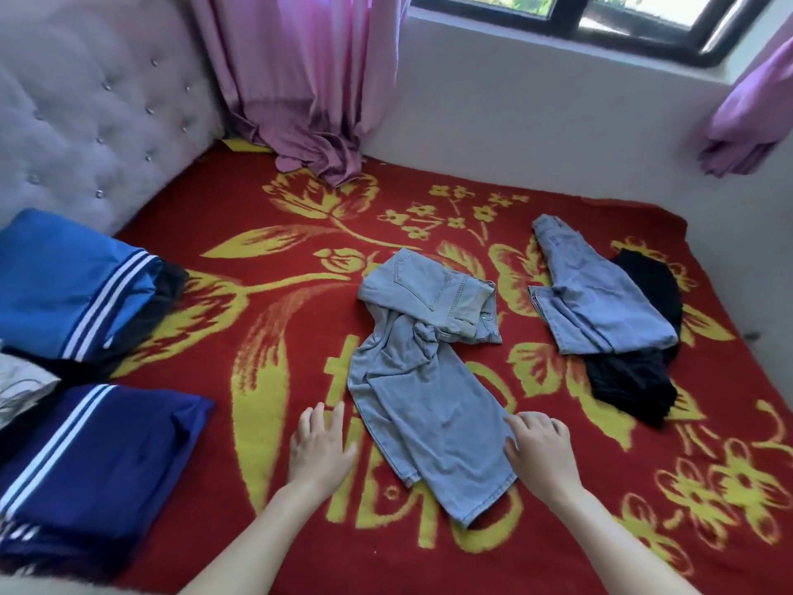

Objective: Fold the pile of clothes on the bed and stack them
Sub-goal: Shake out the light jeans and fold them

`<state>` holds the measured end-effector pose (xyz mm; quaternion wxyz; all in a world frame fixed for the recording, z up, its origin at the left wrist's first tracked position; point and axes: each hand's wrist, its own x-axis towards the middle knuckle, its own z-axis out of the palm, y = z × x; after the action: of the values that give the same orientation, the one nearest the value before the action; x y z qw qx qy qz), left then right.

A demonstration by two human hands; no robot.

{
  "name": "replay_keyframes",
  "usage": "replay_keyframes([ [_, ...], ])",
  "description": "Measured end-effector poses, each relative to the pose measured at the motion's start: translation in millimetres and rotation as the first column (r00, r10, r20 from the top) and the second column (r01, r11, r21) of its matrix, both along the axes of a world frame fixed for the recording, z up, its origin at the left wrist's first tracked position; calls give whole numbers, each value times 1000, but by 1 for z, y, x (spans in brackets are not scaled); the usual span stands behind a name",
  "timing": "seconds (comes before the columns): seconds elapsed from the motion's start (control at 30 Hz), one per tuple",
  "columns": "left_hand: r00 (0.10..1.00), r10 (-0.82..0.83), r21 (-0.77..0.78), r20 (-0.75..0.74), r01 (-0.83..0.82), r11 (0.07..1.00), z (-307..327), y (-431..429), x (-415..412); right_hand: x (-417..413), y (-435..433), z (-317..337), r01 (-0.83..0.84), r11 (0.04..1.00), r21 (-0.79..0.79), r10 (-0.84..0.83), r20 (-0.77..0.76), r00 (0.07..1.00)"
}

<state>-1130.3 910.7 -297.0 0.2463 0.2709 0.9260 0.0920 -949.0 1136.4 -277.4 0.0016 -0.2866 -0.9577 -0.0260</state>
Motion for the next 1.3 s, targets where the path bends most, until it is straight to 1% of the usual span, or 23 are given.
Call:
replay_keyframes([
  [0.07, 1000, -16, -12, -1, 16, 1000, -2, 10, -5, -9, 14, -7, 42, 999, -16, -42, -3, 999],
  [0.13, 1000, -23, -24, -8, 22, 999, -2, 20, -10, -16, 25, -14, 54, 997, -48, -52, 31, 998],
  [0.2, 1000, -9, -28, -12, 8, 1000, -3, 31, -16, -23, 34, -19, 111, 983, -145, -102, 67, 992],
  [0.23, 1000, 3, -30, -14, -3, 1000, -3, 36, -18, -27, 38, -24, 154, 970, -189, -130, 131, 983],
  [0.3, 999, 13, -41, -29, -15, 999, -1, 47, -20, -29, 50, -36, 167, 964, -208, -121, 215, 969],
  [0.43, 999, -36, -85, -23, 34, 996, -3, 76, -25, -40, 83, -47, 240, 934, -264, -158, 300, 941],
  [0.57, 999, -37, -104, -6, 36, 994, -13, 108, -42, -63, 118, -59, 319, 896, -310, -197, 366, 910],
  [0.7, 998, -67, -159, 21, 70, 985, -37, 140, -70, -101, 139, -78, 337, 840, -425, -160, 400, 903],
  [0.83, 986, -144, -252, 87, 161, 954, -84, 172, -99, -144, 156, -112, 338, 784, -521, -146, 375, 915],
  [0.97, 949, -257, -314, 181, 304, 900, -121, 204, -114, -179, 172, -142, 319, 774, -547, -134, 351, 927],
  [1.1, 937, -302, -318, 176, 345, 883, -153, 239, -137, -214, 203, -170, 270, 819, -506, -100, 337, 936],
  [1.17, 933, -319, -343, 166, 358, 868, -171, 256, -153, -228, 219, -189, 258, 826, -501, -63, 374, 925],
  [1.23, 926, -327, -376, 187, 375, 847, -191, 273, -169, -236, 235, -211, 247, 812, -528, -8, 414, 910],
  [1.3, 913, -341, -399, 225, 405, 822, -211, 284, -179, -241, 252, -229, 253, 766, -591, 35, 431, 902],
])
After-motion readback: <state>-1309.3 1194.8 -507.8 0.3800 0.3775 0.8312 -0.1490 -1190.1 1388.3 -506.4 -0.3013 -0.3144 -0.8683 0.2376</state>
